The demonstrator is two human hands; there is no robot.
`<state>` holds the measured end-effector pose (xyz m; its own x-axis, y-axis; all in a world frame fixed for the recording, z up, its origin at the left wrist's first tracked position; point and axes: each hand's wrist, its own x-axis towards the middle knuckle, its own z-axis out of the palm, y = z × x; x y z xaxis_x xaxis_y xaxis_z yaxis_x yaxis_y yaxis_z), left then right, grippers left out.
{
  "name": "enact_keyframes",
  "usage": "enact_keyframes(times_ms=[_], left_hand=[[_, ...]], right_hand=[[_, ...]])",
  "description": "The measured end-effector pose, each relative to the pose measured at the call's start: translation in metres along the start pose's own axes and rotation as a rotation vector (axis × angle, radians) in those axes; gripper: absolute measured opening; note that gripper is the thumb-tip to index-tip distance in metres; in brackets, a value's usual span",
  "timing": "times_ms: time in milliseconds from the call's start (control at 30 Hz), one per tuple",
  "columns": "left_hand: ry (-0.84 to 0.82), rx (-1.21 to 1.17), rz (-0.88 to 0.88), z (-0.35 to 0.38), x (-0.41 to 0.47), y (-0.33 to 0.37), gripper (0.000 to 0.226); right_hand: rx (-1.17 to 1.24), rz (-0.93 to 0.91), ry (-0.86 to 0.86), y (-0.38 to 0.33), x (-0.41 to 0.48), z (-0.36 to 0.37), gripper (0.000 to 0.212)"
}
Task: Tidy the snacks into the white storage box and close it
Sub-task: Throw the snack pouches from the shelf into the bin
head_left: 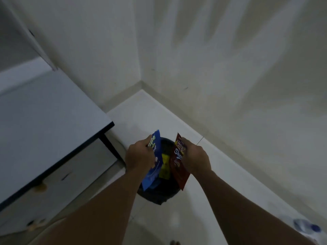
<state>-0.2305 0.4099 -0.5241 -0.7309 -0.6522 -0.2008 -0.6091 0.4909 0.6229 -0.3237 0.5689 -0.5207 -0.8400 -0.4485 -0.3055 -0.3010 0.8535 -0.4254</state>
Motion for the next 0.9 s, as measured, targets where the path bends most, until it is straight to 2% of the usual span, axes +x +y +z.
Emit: enact_keyframes(times_ms=[100,233,400,500,600,700,900], left_hand=[[0.043,0.021,-0.03,0.042,0.017,-0.02,0.033],[0.02,0.075,-0.014,0.083,0.04,-0.038,0.042],[-0.037,0.232,-0.08,0.099,0.047,-0.045,0.045],[-0.084,0.215,-0.087,0.087,0.037,-0.029,0.045],[-0.146,0.228,0.018,0.057,0.031,0.004,0.04],[-0.178,0.223,0.096,0.008,0.026,0.048,0.047],[-0.093,0.294,0.12,-0.121,0.012,0.118,0.065]], right_hand=[[0.02,-0.026,0.002,0.019,0.031,0.045,0.064],[0.042,-0.063,-0.014,0.044,0.061,0.081,0.067],[0.012,-0.021,-0.114,0.058,0.065,0.082,0.047],[-0.083,-0.044,-0.133,0.054,0.053,0.053,0.038],[-0.161,-0.09,-0.112,0.042,0.047,0.002,0.038],[-0.232,-0.177,-0.12,0.02,0.041,-0.062,0.046],[-0.324,-0.299,-0.076,-0.05,0.014,-0.178,0.065]])
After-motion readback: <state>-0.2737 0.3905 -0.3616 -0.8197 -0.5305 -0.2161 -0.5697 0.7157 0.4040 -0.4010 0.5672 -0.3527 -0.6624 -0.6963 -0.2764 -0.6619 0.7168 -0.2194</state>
